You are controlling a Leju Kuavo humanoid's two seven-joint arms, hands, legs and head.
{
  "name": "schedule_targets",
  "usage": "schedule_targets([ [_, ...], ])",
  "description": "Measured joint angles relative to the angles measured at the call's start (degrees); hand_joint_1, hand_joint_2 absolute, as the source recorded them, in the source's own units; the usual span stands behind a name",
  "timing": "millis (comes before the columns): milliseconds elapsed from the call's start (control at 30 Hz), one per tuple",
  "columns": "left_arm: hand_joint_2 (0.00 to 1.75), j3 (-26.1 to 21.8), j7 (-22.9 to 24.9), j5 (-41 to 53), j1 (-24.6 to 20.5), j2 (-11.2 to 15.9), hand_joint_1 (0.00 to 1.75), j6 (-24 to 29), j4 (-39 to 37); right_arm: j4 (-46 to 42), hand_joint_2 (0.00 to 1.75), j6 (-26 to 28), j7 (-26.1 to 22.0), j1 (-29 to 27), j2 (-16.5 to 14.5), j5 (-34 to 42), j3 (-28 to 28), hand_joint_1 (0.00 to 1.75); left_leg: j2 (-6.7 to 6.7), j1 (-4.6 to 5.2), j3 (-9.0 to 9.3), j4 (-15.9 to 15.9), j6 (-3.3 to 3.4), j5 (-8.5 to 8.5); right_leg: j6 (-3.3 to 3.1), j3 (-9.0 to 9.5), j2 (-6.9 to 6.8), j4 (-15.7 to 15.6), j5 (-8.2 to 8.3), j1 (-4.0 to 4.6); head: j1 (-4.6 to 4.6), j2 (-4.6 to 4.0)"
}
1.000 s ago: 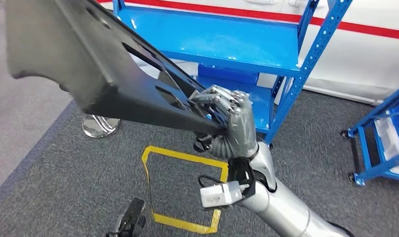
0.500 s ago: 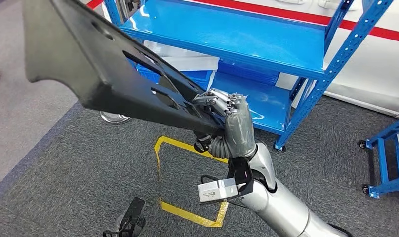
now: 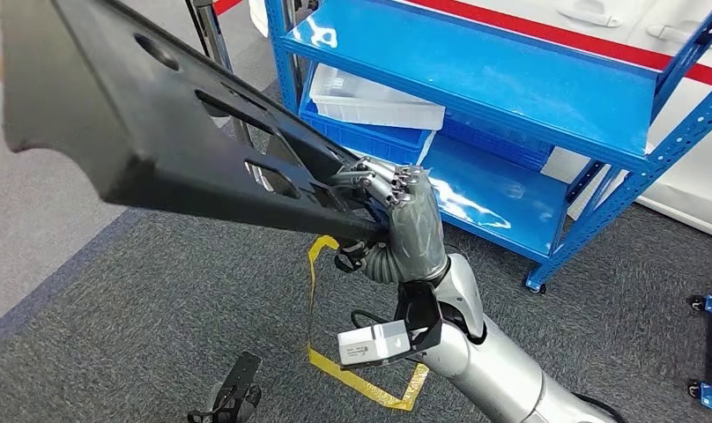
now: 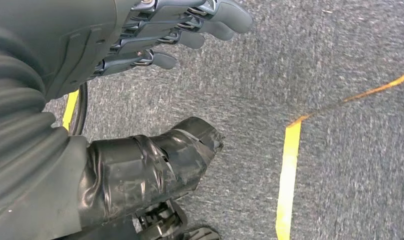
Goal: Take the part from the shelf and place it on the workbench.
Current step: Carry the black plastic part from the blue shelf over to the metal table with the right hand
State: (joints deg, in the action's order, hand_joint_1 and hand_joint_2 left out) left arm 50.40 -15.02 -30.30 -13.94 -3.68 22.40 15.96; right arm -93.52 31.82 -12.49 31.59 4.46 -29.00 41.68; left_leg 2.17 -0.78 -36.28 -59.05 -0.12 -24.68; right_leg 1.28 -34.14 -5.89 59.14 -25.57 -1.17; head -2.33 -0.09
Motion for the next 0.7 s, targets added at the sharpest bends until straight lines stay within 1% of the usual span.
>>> schedule_targets([
  [33, 1.75, 0.00, 0.02, 0.21, 0.02, 0.10, 0.00, -0.06, 0.00, -0.25, 1.75, 0.05, 0.20, -0.31, 0.00, -0.37, 0.00, 1.75, -0.57, 0.01, -0.05, 0.13, 0.39, 0.14, 0.33, 0.00, 0.12, 0.10, -0.25, -0.15, 0.03, 0.00],
  [67, 1.75, 0.01, 0.03, 0.42, 0.01, 0.22, 0.00, -0.10, 0.00, -0.55, 1.75, 0.10, 0.37, -0.64, 0.00, -0.67, 0.00, 1.75, -1.14, 0.00, -0.05, 0.28, 0.81, 0.32, 0.53, -0.26, 0.89, 0.81, -0.97, -0.34, 0.02, 0.00],
  [100, 1.75, 0.01, 0.03, 0.59, -0.06, 0.34, 0.00, -0.12, 0.00, -0.86, 1.75, 0.15, 0.52, -0.95, 0.01, -0.90, 0.00, 1.75, -1.66, -0.04, -0.02, 0.43, 1.29, 0.48, 0.59, -0.98, 2.08, 2.54, -2.27, -0.45, 0.08, 0.00],
  [133, 1.75, 0.02, 0.02, 0.69, -0.17, 0.45, 0.00, -0.13, 0.00, -1.15, 1.75, 0.18, 0.63, -1.26, 0.01, -1.04, 0.00, 1.75, -2.18, -0.02, 0.00, 0.52, 1.73, 0.59, 0.49, -2.30, 3.57, 5.52, -4.08, -0.43, 0.18, 0.00],
  [167, 1.75, 0.02, 0.02, 0.76, -0.28, 0.55, 0.00, -0.14, 0.00, -1.36, 1.75, 0.20, 0.67, -1.60, 0.02, -1.13, 0.00, 1.75, -2.74, 0.10, -0.03, 0.52, 2.09, 0.64, 0.25, -4.00, 4.64, 9.31, -5.95, -0.26, 0.26, 0.00],
  [200, 1.75, 0.02, 0.02, 0.79, -0.34, 0.63, 0.00, -0.16, 0.00, -1.47, 1.75, 0.20, 0.70, -1.93, 0.02, -1.19, 0.00, 1.75, -3.39, 0.25, -0.05, 0.50, 2.34, 0.67, 0.03, -5.80, 5.20, 13.10, -7.38, -0.06, 0.37, 0.00],
  [233, 1.75, 0.02, 0.02, 0.80, -0.34, 0.69, 0.00, -0.18, 0.00, -1.49, 1.75, 0.20, 0.73, -2.25, 0.02, -1.27, 0.00, 1.75, -4.12, 0.41, -0.06, 0.47, 2.44, 0.68, -0.17, -7.10, 5.52, 15.72, -7.92, 0.11, 0.40, 0.00],
  [267, 1.75, 0.02, 0.02, 0.81, -0.30, 0.73, 0.00, -0.19, 0.00, -1.51, 1.75, 0.20, 0.76, -2.51, 0.02, -1.35, 0.00, 1.75, -4.91, 0.55, -0.05, 0.40, 2.47, 0.68, -0.38, -7.48, 5.70, 16.27, -7.33, 0.24, 0.41, 0.00],
  [300, 1.75, 0.02, 0.03, 0.83, -0.26, 0.76, 0.00, -0.19, 0.00, -1.59, 1.75, 0.20, 0.78, -2.67, 0.02, -1.41, 0.00, 1.75, -5.76, 0.65, -0.05, 0.30, 2.46, 0.67, -0.63, -6.84, 5.95, 14.65, -5.75, 0.32, 0.41, 0.00],
  [333, 1.75, 0.02, 0.06, 0.84, -0.24, 0.78, 0.00, -0.18, 0.00, -1.72, 1.75, 0.20, 0.78, -2.73, 0.02, -1.46, 0.00, 1.75, -6.57, 0.69, -0.06, 0.16, 2.44, 0.64, -0.92, -5.39, 6.66, 11.35, -3.61, 0.36, 0.41, 0.00],
  [367, 1.75, 0.02, 0.12, 0.86, -0.23, 0.81, 0.00, -0.16, 0.00, -1.86, 1.75, 0.20, 0.73, -2.74, 0.02, -1.52, 0.00, 1.75, -7.32, 0.70, -0.19, -0.03, 2.38, 0.58, -1.22, -3.82, 8.23, 7.75, -1.84, 0.30, 0.41, 0.00],
  [400, 1.75, 0.02, 0.21, 0.89, -0.25, 0.85, 0.00, -0.15, 0.00, -2.04, 1.75, 0.20, 0.66, -2.73, -0.01, -1.57, 0.00, 1.75, -8.05, 0.71, -0.44, -0.31, 2.26, 0.54, -1.37, -2.42, 9.75, 4.54, -0.74, 0.16, 0.39, 0.00],
  [433, 1.75, 0.02, 0.31, 0.92, -0.23, 0.91, 0.00, -0.14, 0.00, -2.19, 1.75, 0.20, 0.57, -2.78, -0.04, -1.62, 0.00, 1.75, -8.71, 0.61, -0.77, -0.50, 2.02, 0.58, -1.42, -1.57, 10.96, 2.57, -0.32, 0.13, 0.37, 0.00],
  [467, 1.75, 0.02, 0.39, 0.95, -0.14, 1.01, 0.00, -0.14, 0.00, -2.29, 1.75, 0.19, 0.49, -2.83, -0.09, -1.65, 0.00, 1.75, -9.38, 0.48, -1.10, -0.54, 1.68, 0.69, -1.41, -1.20, 11.51, 1.73, -0.45, 0.16, 0.38, 0.00],
  [500, 1.75, 0.02, 0.45, 0.96, 0.03, 1.12, 0.00, -0.13, 0.00, -2.39, 1.75, 0.19, 0.43, -2.86, -0.18, -1.66, 0.00, 1.75, -10.11, 0.35, -1.33, -0.50, 1.29, 0.86, -1.40, -0.96, 11.01, 1.27, -0.48, 0.20, 0.38, 0.00],
  [533, 1.75, 0.02, 0.49, 0.96, 0.28, 1.33, 0.00, -0.11, 0.00, -2.44, 1.75, 0.19, 0.34, -2.87, -0.29, -1.66, 0.00, 1.75, -10.26, 0.21, -1.51, -0.41, 0.95, 0.93, -1.55, -0.79, 10.30, 1.08, -0.35, 0.21, 0.38, 0.00],
  [567, 1.75, 0.02, 0.52, 0.96, 0.49, 1.51, 0.00, -0.09, 0.01, -2.51, 1.75, 0.19, 0.22, -2.85, -0.47, -1.65, 0.00, 1.75, -9.38, 0.30, -1.74, -0.78, 0.61, 0.67, -1.76, -0.54, 9.57, 0.77, -0.21, 0.14, 0.31, 0.00],
  [600, 1.75, 0.02, 0.54, 0.97, 0.57, 1.66, 0.00, -0.08, 0.01, -2.63, 1.75, 0.20, 0.06, -2.81, -0.65, -1.61, 0.00, 1.75, -7.84, 0.38, -2.39, -2.08, 0.27, -0.12, -2.07, -0.29, 8.74, 0.44, -0.09, 0.05, 0.12, 0.00],
  [633, 1.75, 0.02, 0.55, 0.99, 0.52, 1.78, 0.00, -0.07, 0.02, -2.79, 1.75, 0.21, -0.11, -2.79, -0.78, -1.55, 0.00, 1.75, -5.91, 0.41, -3.59, -4.52, -0.07, -1.46, -2.33, -0.11, 7.85, 0.22, -0.03, 0.05, -0.06, 0.00],
  [667, 1.75, 0.03, 0.55, 1.04, 0.39, 1.78, 0.00, -0.07, 0.02, -2.93, 1.75, 0.21, -0.25, -2.80, -0.89, -1.50, 0.00, 1.75, -4.27, 0.39, -5.22, -7.87, -0.46, -3.08, -2.51, -0.01, 6.92, 0.16, -0.07, 0.17, -0.21, 0.00],
  [700, 1.75, 0.03, 0.56, 1.15, 0.26, 1.78, 0.00, -0.08, 0.02, -3.03, 1.75, 0.21, -0.34, -2.81, -0.92, -1.46, 0.00, 1.75, -3.48, 0.21, -7.08, -11.52, -0.79, -4.60, -2.67, 0.01, 5.95, 0.16, -0.13, 0.26, -0.31, 0.00],
])
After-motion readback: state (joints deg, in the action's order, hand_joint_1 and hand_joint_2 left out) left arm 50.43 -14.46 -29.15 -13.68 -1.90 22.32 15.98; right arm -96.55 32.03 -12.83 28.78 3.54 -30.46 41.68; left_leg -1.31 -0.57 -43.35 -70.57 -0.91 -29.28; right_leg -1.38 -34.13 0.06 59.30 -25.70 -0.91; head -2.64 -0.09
